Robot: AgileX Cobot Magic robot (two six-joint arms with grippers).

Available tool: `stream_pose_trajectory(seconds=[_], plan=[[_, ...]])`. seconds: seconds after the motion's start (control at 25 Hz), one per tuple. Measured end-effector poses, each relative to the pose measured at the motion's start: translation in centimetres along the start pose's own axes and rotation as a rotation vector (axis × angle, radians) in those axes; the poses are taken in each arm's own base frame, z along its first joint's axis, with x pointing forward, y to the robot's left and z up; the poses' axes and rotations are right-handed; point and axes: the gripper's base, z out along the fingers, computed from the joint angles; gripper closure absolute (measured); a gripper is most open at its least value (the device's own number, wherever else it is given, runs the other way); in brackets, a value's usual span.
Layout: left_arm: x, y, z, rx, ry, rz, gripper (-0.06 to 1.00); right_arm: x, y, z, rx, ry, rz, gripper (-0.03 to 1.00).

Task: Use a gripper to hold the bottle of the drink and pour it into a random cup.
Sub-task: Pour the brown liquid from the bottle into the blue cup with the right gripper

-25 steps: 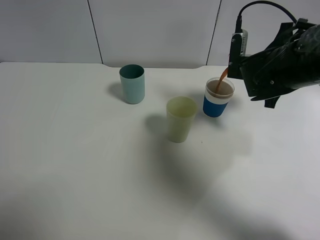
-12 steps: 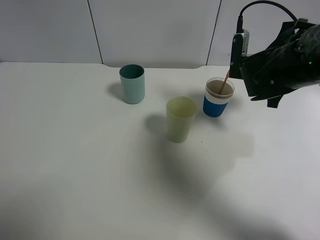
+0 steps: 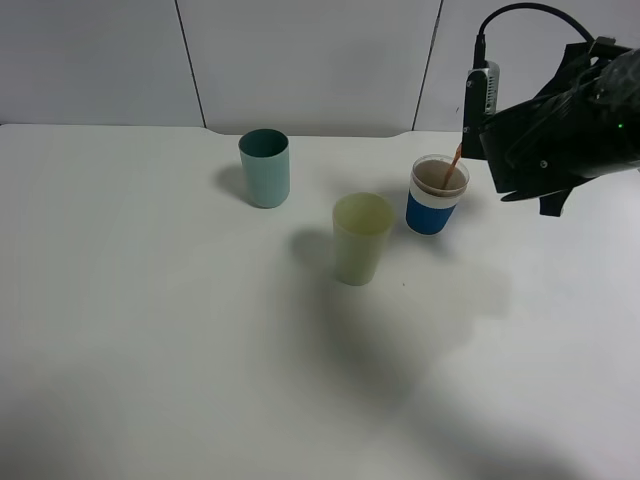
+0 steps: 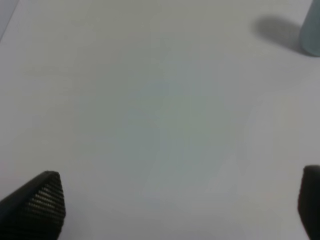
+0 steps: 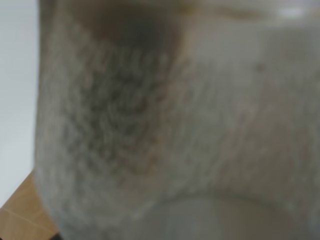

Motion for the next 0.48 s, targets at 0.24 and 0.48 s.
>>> stream_pose_trajectory(seconds=[0.24,0.48], plan=[[0.00,0.00,0.00,0.000,0.000,0.000,0.02,0.02,-0.01,0.00,0.001,0.002,-0.011,0.61],[0.00,0.00,0.00,0.000,0.000,0.000,0.02,0.03,-0.01,0.00,0.001,0.003,-0.044,0.61]])
